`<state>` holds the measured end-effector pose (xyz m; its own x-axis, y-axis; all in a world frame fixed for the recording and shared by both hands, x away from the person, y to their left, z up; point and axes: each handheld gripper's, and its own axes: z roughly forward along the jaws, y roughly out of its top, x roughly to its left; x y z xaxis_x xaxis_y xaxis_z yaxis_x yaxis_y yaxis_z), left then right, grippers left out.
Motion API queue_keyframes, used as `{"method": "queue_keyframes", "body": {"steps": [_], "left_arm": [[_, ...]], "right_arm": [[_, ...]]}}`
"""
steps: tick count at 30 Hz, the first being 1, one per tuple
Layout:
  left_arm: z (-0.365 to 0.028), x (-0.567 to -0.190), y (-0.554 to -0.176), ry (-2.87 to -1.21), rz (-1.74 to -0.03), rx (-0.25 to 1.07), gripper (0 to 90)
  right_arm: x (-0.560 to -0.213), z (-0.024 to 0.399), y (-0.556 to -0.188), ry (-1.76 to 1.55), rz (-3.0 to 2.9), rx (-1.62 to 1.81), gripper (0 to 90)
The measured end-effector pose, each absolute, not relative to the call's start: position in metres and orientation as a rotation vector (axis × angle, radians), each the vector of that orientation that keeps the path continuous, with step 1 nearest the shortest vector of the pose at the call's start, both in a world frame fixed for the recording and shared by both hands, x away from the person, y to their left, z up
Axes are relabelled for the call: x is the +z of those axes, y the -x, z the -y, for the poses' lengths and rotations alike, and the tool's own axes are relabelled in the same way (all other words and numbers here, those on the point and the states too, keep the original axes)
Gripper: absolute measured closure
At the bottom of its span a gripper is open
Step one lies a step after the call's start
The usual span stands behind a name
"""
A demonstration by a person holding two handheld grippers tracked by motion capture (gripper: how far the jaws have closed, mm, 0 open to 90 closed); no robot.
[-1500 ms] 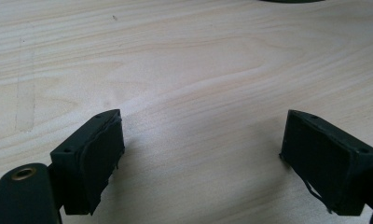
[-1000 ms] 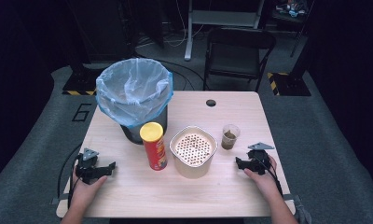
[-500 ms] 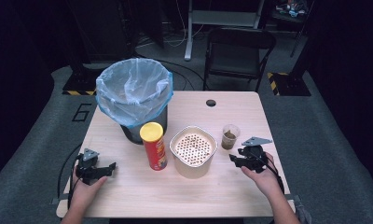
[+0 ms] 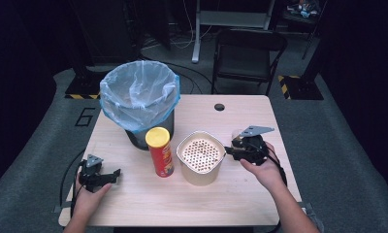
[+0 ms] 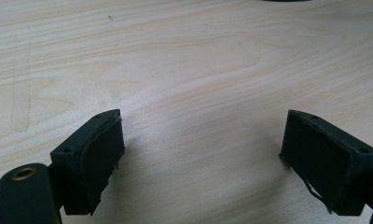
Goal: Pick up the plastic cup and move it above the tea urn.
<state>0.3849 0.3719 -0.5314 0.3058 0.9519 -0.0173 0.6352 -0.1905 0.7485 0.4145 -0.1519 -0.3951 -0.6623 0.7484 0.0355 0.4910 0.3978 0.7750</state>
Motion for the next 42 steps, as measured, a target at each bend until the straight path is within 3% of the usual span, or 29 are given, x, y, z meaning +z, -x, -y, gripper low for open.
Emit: {"method": "queue_keyframes", "body": {"steps": [5,13,32,33,36,38,39,42], "left_arm": [[-0.372,-0.531,-0.385,-1.916,-1.408,0.614,12.8],[-0.372,-0.531,-0.385,-1.922,-1.405,0.612,12.7],[-0.372,-0.531,-0.385,-1.926,-1.402,0.612,12.8],[-0.372,-0.531,-0.385,-1.926,-1.401,0.612,12.8],[-0.372,-0.531,-0.385,-1.927,-1.401,0.612,12.8],[-0.372,-0.531,-0.385,-1.926,-1.401,0.612,12.8],[-0.372,-0.531,-0.385,-1.926,-1.402,0.612,12.8],[-0.372,-0.531,-0.385,-1.926,-1.402,0.612,12.8]], "right_arm": [[-0.404,0.142,-0.428,-1.11,-2.358,1.155,61.1],[-0.412,0.132,-0.437,-1.119,-2.408,1.154,73.1],[-0.414,0.139,-0.4,-1.038,-2.439,1.172,74.5],[-0.413,0.14,-0.398,-1.028,-2.442,1.172,73.1],[-0.401,0.148,-0.395,-1.038,-2.382,1.218,53.6],[-0.397,0.15,-0.395,-1.046,-2.359,1.22,51.0],[-0.391,0.158,-0.4,-1.045,-2.283,1.195,44.1],[-0.391,0.168,-0.412,-1.107,-2.208,1.148,37.3]]}}
